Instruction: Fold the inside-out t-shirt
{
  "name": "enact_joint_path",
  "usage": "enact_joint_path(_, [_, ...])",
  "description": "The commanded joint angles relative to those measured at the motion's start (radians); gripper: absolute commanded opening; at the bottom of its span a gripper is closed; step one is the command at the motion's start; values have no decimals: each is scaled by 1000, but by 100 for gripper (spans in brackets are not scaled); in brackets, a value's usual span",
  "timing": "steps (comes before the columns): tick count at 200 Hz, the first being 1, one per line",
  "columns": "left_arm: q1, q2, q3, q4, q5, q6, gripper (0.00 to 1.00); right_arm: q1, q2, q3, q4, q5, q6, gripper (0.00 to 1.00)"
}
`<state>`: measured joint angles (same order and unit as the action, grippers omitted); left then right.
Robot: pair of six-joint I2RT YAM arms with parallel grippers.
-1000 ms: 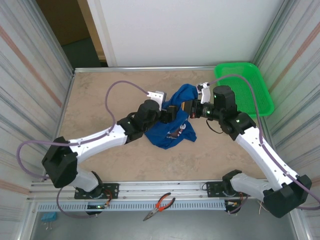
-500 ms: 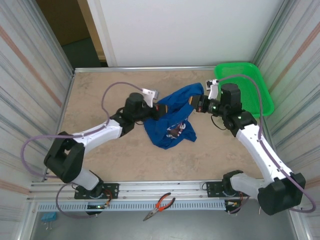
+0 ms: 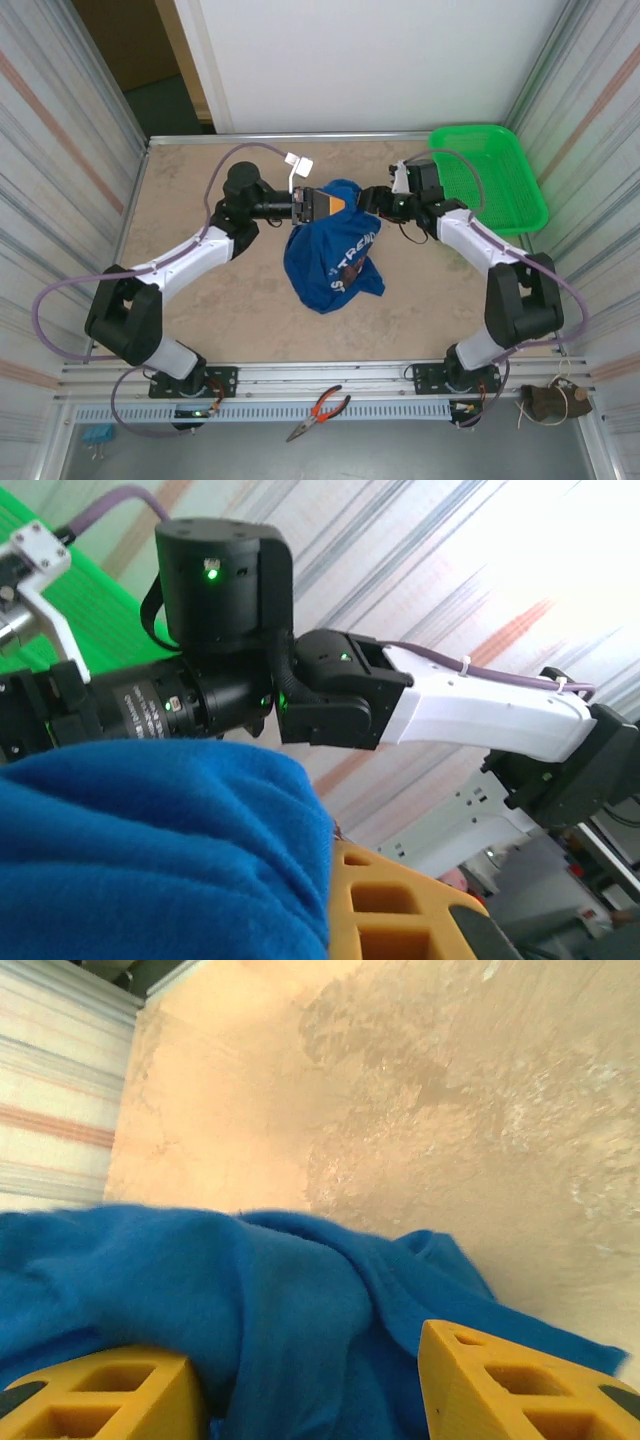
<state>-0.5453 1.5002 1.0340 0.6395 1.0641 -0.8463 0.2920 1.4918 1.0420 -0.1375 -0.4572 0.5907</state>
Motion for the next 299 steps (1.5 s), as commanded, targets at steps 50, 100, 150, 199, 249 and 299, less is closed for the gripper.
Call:
enact_joint_path(50, [30,11,44,172,108,-86,0,-2,-432,-104,-79,-145,-109,73])
enact_joint_path(100, [30,15,61,159,100,-87,0,75,-349,-93,50,-328,-120,69])
enact_joint_path(150, [33,35,75,153,97,-89,0,113,-277,-26,23,-305,-145,0])
enact_joint_path(199, [144,51,-13,126,7,-58,26,40,-398,10,15,-367,-110,0])
enact_joint_path(249, [210,25,-79,93,-122,-34,65,35,-444,38,37,-365,-69,0])
enact_joint_path(299, [68,-297,-181,-274,-555,250,69,36,-414,24,45,-353,-61,0])
